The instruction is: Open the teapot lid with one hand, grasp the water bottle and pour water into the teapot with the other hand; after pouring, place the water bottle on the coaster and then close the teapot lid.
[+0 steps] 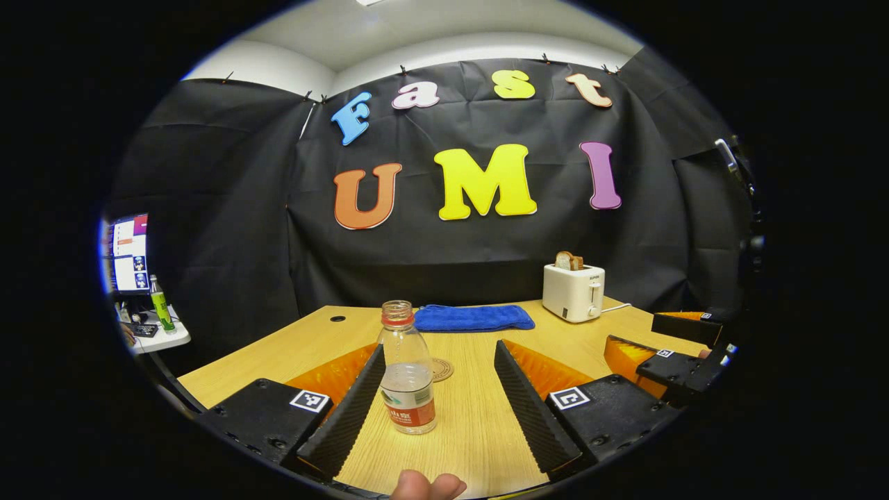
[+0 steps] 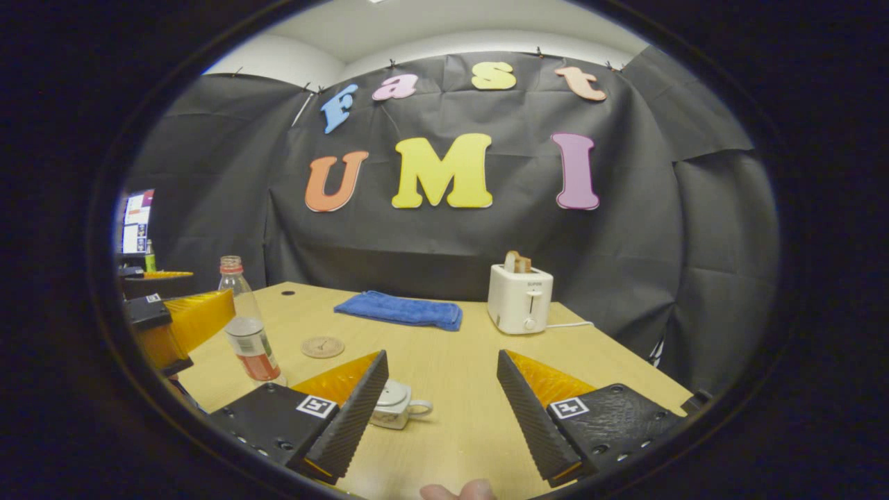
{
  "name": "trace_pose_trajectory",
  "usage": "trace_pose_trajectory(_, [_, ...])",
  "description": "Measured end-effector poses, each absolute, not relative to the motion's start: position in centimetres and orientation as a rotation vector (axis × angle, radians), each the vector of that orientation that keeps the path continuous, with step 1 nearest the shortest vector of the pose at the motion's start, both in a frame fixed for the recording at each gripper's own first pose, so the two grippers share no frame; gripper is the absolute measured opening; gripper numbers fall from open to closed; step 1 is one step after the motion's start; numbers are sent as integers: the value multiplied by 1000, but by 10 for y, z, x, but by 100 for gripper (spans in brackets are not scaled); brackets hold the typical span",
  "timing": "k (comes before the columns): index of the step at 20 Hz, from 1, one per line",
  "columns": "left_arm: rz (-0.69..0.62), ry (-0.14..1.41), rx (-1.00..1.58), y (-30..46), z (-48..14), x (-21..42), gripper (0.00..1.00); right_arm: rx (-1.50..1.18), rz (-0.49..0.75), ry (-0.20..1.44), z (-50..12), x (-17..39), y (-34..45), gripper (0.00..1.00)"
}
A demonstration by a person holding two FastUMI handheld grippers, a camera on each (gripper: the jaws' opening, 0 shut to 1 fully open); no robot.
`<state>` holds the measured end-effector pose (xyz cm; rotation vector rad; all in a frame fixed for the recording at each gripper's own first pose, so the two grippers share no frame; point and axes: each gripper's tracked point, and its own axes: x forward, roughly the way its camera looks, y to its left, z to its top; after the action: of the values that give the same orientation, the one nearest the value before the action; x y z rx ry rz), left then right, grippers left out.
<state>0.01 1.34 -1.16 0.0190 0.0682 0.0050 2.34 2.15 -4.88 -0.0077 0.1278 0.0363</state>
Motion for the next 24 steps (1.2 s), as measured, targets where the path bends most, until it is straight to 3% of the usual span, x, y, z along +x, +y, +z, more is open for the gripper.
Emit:
trace_pose_trajectory(8, [45,85,20,36,-10,-1,99,-11,89,195,-83,57,58,95])
trace_pose_trajectory(20, [61,71,-1,57,-2,-4,99,-17,59,231,-111,87,69,96])
trace_pose_trajectory(24, [68,72,-14,63,-3,-4,99,-35,75,229,-112,89,77,75])
